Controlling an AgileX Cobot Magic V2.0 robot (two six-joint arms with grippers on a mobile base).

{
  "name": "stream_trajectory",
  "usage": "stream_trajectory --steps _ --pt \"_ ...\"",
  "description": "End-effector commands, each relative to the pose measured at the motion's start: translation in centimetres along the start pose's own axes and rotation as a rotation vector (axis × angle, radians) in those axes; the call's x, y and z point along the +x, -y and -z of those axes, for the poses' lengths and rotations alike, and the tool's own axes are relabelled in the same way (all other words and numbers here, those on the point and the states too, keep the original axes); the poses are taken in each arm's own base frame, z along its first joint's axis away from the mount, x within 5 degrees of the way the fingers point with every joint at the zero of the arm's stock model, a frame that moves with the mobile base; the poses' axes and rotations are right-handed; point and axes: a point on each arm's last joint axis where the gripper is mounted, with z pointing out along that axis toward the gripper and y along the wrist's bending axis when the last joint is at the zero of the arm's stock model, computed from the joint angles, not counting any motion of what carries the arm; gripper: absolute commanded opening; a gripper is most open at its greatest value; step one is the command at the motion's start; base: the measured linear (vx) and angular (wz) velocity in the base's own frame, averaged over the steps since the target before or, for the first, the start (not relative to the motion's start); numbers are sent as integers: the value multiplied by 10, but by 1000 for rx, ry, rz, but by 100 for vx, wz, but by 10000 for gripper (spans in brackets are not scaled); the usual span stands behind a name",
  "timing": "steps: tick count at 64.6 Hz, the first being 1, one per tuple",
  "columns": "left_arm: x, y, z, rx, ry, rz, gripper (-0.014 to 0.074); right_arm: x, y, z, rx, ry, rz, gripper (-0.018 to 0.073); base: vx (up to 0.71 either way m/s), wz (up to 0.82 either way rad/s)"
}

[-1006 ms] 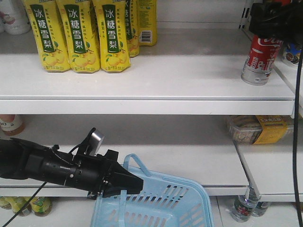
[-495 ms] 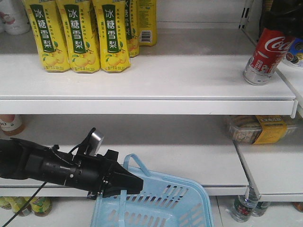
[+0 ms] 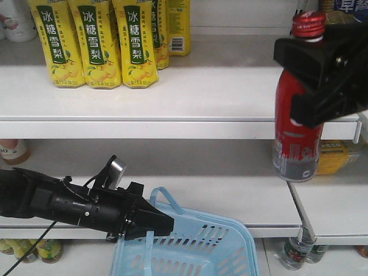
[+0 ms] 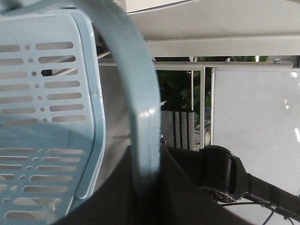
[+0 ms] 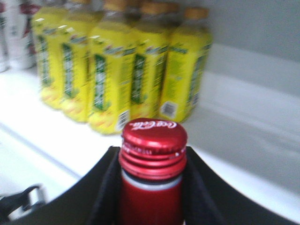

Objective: Place coke in basket with both arms
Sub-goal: 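Lift the bottle off the shelf and lower it toward the basket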

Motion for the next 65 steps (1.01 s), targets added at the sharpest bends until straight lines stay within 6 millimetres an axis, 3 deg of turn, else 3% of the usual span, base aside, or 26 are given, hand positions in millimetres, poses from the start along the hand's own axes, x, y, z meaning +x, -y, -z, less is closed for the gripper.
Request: stream_trajectory --steps 1,22,44,65 --pt "0 28 5 126 19 -54 -6 -9 -7 9 -41 64 -47 -6 0 0" --pt "0 28 5 126 19 -54 -6 75 -37 -24 -176 -275 -258 -6 0 0" --pt "0 28 5 126 19 -54 -6 149 -44 -65 -105 -434 -367 8 0 0" --pt "0 28 5 126 19 -54 -6 201 -53 -104 -44 -645 -493 150 0 0"
